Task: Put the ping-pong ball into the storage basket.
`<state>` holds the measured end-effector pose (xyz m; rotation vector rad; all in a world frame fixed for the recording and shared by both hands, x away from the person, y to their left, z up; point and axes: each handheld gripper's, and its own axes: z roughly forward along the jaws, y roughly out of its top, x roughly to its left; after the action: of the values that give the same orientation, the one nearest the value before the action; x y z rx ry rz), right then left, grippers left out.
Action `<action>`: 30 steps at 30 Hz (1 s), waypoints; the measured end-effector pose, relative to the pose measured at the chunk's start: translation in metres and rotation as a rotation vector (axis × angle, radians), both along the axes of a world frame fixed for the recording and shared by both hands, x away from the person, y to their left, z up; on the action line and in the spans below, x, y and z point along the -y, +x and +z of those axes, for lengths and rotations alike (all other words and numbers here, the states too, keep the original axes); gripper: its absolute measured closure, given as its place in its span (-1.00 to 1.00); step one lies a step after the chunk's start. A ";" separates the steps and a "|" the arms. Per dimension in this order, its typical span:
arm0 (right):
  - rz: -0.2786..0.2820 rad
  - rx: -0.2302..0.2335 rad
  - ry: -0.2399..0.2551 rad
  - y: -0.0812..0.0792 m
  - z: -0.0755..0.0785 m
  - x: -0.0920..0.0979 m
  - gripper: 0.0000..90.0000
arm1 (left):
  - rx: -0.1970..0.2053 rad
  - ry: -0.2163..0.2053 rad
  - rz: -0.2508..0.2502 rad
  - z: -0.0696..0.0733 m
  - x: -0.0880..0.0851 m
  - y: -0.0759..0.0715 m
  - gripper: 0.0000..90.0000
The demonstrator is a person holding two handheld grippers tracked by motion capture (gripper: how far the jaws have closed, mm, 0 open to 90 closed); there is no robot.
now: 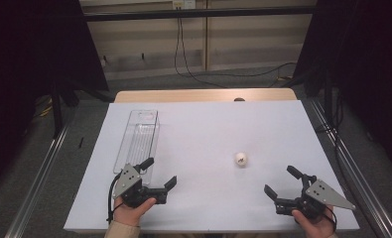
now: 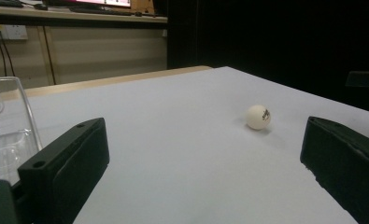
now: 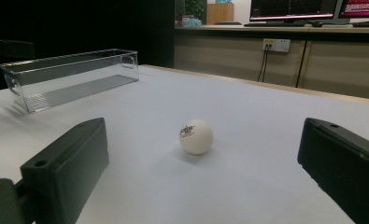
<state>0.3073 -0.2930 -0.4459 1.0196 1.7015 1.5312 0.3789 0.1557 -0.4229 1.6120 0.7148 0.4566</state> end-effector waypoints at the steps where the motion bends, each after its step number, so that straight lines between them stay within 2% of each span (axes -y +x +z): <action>1: -0.003 -0.001 0.005 0.000 0.000 0.000 -0.97 | -0.008 0.004 0.005 0.000 0.002 0.000 -0.97; 6: -0.005 0.001 -0.001 0.000 0.000 0.000 -0.97 | -0.010 0.000 -0.005 -0.001 0.010 0.002 -0.97; 10: 0.004 -0.001 -0.001 0.000 0.000 0.000 -0.97 | -0.004 0.036 -0.034 -0.001 0.015 0.004 -0.97; 11: 0.004 -0.001 -0.005 0.000 0.000 0.000 -0.97 | -0.008 0.015 -0.027 -0.002 0.020 0.004 -0.97; 13: 0.005 -0.001 -0.005 0.000 0.000 0.000 -0.97 | -0.011 0.005 -0.027 -0.002 0.023 0.004 -0.97; 14: 0.006 0.000 -0.005 0.000 0.000 0.000 -0.97 | -0.011 0.024 -0.034 -0.003 0.024 0.005 -0.97; 19: 0.000 0.000 0.003 0.000 0.000 0.000 -0.97 | -0.021 0.006 -0.035 -0.004 0.030 0.006 -0.97; 20: 0.002 0.001 0.000 0.000 0.000 0.000 -0.97 | -0.011 0.038 -0.049 -0.003 0.029 0.007 -0.97; 21: 0.002 0.001 0.000 0.000 0.000 0.000 -0.97 | -0.019 0.017 -0.035 -0.003 0.032 0.007 -0.97; 23: 0.006 0.001 -0.002 0.000 0.000 0.000 -0.97 | -0.023 0.011 -0.038 -0.004 0.035 0.007 -0.97; 24: 0.006 0.001 -0.002 0.000 0.000 0.000 -0.97 | -0.017 0.040 -0.052 -0.004 0.034 0.008 -0.97; 25: 0.006 0.001 -0.002 0.000 0.000 0.000 -0.97 | -0.016 0.019 -0.046 -0.004 0.037 0.008 -0.97; 30: 0.008 0.000 -0.003 0.000 0.000 0.000 -0.97 | -0.021 0.027 -0.049 -0.005 0.042 0.010 -0.97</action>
<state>0.3074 -0.2931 -0.4459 1.0125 1.7097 1.5330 0.3886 0.1135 -0.4274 1.6584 0.6863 0.4162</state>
